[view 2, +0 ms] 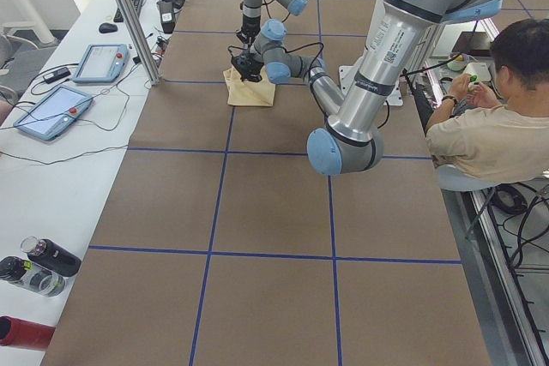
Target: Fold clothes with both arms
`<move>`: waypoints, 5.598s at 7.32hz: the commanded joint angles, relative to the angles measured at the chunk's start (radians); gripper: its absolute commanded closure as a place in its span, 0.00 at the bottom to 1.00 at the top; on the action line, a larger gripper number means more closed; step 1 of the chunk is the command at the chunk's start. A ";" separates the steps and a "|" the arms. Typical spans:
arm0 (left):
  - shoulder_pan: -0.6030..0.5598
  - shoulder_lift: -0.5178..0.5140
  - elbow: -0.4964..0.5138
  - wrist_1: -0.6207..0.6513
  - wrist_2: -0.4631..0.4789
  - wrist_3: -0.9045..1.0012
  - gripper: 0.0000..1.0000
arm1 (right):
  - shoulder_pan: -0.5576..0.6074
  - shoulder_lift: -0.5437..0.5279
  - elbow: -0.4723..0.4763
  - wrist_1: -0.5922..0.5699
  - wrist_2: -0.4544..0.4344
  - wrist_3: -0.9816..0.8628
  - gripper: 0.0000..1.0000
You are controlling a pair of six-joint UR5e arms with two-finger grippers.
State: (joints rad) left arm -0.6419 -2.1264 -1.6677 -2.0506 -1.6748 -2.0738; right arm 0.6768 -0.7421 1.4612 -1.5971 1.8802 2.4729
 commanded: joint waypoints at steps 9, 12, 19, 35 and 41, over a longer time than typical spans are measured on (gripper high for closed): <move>-0.031 -0.106 0.385 -0.289 0.010 0.006 0.75 | 0.052 0.180 -0.424 0.230 0.031 -0.106 0.50; -0.102 -0.112 0.388 -0.292 0.009 0.057 0.54 | 0.124 0.201 -0.470 0.299 0.026 -0.168 0.01; -0.266 0.206 0.036 -0.276 -0.347 0.799 0.05 | 0.354 -0.179 -0.161 0.287 0.204 -0.928 0.00; -0.901 0.740 -0.103 0.010 -0.672 2.140 0.01 | 0.817 -0.737 0.125 0.088 0.395 -2.425 0.00; -0.903 0.723 -0.132 0.007 -0.677 2.141 0.01 | 0.817 -0.758 0.165 0.088 0.422 -2.424 0.00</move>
State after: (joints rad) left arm -1.5423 -1.4028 -1.7875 -2.0425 -2.3550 0.0674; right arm 1.4942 -1.4886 1.6086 -1.5091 2.3059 0.0482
